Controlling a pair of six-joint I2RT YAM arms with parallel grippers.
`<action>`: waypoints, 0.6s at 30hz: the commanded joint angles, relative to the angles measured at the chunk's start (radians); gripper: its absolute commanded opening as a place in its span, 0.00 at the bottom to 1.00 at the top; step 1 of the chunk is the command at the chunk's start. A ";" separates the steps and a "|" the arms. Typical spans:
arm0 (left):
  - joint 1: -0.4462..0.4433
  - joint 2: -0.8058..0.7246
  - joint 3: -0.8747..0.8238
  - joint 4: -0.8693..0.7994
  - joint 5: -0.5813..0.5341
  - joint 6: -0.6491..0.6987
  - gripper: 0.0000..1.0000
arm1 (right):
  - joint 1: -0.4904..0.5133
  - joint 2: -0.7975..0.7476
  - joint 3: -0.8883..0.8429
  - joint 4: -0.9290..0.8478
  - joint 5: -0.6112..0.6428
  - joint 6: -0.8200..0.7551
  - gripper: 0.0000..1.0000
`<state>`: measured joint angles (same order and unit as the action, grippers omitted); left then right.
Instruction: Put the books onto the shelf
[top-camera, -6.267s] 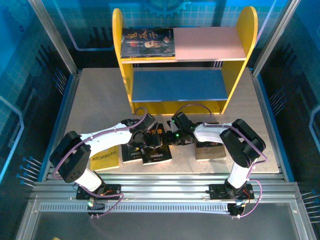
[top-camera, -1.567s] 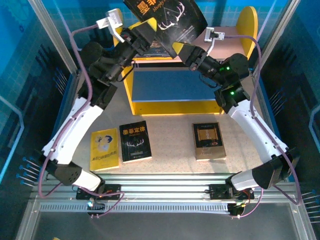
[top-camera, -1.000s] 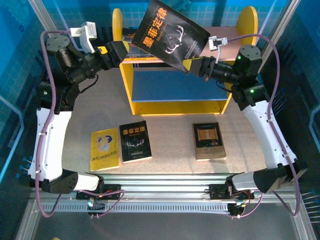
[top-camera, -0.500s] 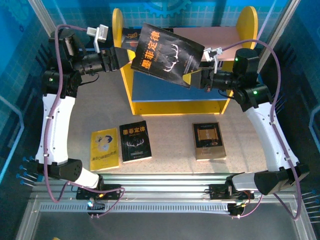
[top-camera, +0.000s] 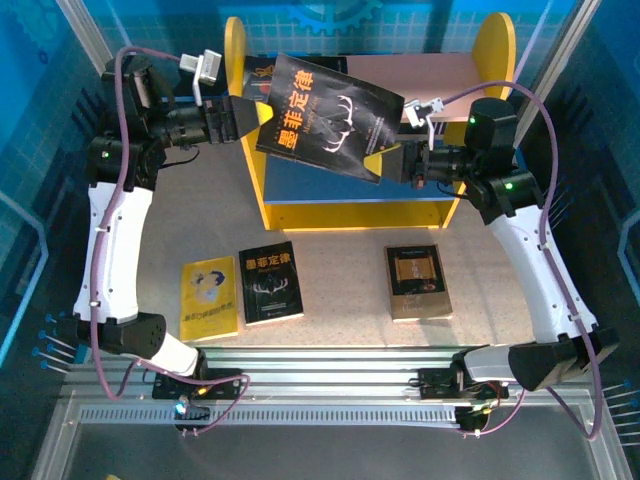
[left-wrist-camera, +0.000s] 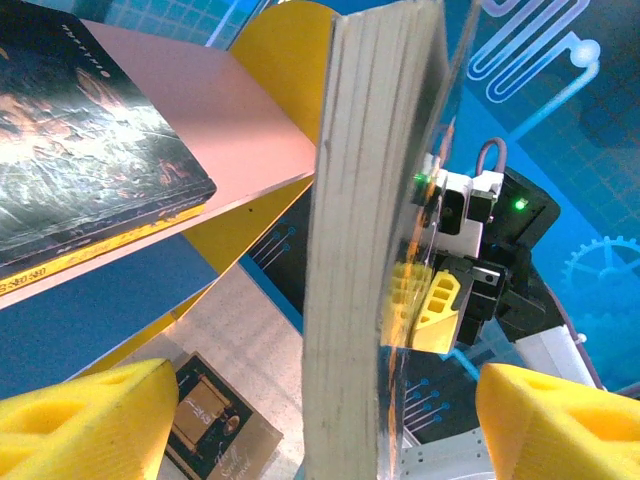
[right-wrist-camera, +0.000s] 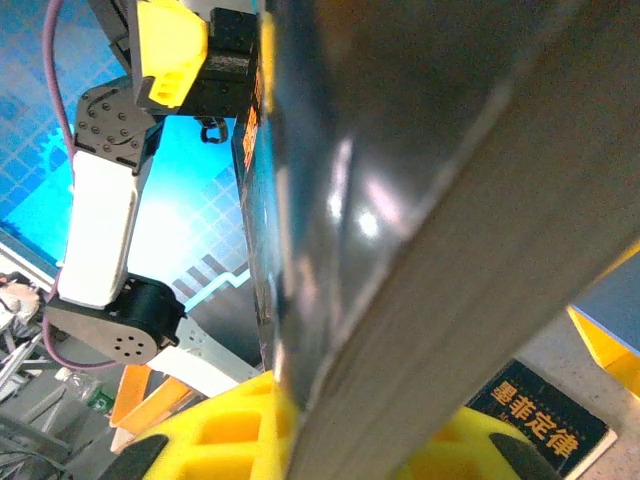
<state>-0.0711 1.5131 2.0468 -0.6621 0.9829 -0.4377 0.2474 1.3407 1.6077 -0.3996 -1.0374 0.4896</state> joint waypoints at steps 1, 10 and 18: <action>-0.014 -0.008 0.013 -0.019 0.050 0.021 0.79 | -0.010 -0.028 0.003 0.129 -0.083 0.042 0.01; -0.030 -0.030 -0.002 -0.019 0.084 0.063 0.54 | -0.010 -0.017 -0.027 0.282 -0.137 0.157 0.01; -0.032 -0.055 -0.042 0.080 0.112 0.016 0.25 | -0.008 0.000 -0.005 0.167 -0.098 0.083 0.02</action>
<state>-0.0967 1.4841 2.0308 -0.6434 1.0557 -0.3977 0.2474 1.3430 1.5738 -0.2607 -1.1191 0.6037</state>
